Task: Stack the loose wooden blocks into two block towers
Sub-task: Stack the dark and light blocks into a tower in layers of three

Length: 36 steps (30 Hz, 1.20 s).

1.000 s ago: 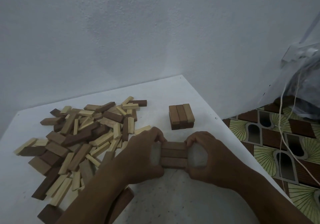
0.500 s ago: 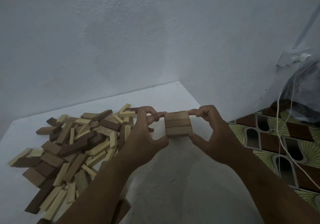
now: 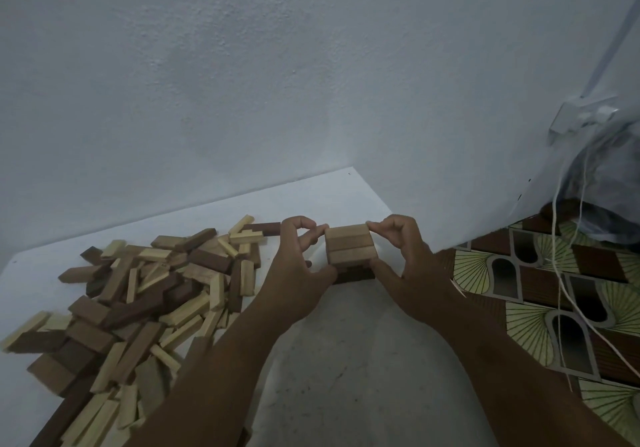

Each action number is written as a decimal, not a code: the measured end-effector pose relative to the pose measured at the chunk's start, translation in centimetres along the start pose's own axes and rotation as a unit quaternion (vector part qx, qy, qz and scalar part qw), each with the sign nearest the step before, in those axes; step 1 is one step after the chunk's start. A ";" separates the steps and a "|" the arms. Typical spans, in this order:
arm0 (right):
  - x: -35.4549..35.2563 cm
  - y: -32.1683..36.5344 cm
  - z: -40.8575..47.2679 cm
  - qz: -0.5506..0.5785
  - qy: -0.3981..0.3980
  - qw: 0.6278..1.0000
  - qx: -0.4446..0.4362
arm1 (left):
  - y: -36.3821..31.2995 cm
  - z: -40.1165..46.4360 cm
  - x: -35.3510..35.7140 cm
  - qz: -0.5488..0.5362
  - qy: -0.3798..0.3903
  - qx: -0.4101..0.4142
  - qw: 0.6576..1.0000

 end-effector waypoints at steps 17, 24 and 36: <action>0.4 -0.7 -0.2 -0.019 0.003 1.000 0.018 | -0.1 -0.1 0.3 0.010 0.030 -0.022 0.999; 0.2 1.1 -0.6 -0.050 -0.037 0.997 -0.045 | -0.9 -1.2 -1.5 0.034 0.011 0.007 0.999; 8.3 9.1 -5.3 -0.129 0.195 0.964 -0.131 | -1.1 -9.3 -10.5 0.100 -0.076 0.025 0.992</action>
Point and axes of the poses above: each hand's wrist, its own z-axis towards the middle knuckle, its own x-axis out of the palm, y = z × x, the point moved 4 cm from there along z, towards the middle knuckle, and after that the axes turned 4 degrees about x, right-handed, at the moved point
